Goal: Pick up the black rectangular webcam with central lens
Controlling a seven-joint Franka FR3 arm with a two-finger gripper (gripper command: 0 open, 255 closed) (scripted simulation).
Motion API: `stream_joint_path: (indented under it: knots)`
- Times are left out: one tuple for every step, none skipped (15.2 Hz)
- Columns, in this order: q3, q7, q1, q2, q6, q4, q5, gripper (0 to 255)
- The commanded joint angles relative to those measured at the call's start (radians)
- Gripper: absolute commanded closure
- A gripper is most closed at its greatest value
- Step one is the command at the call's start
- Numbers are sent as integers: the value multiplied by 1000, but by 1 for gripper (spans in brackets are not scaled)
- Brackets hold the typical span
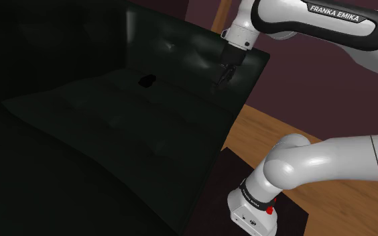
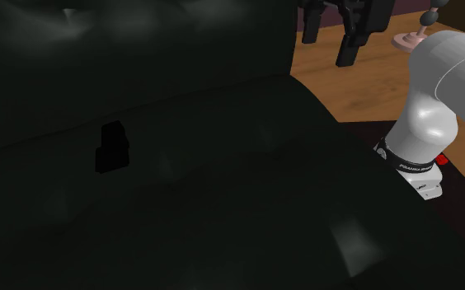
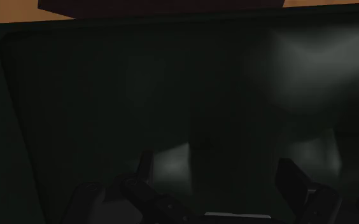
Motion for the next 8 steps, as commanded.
stream_joint_path:
  knots:
    - [0,0,0,0,0,0,0,0]
    - [4,-3,1,47,15,25,-3,0]
    - [9,-6,2,94,29,52,-7,0]
    - [13,-8,3,140,41,80,-10,0]
    - [17,-10,4,186,52,110,-15,0]
    - [22,-12,5,232,61,140,-19,0]
    - [26,-13,6,278,69,172,-24,0]
    - [30,-14,7,323,76,205,-29,0]
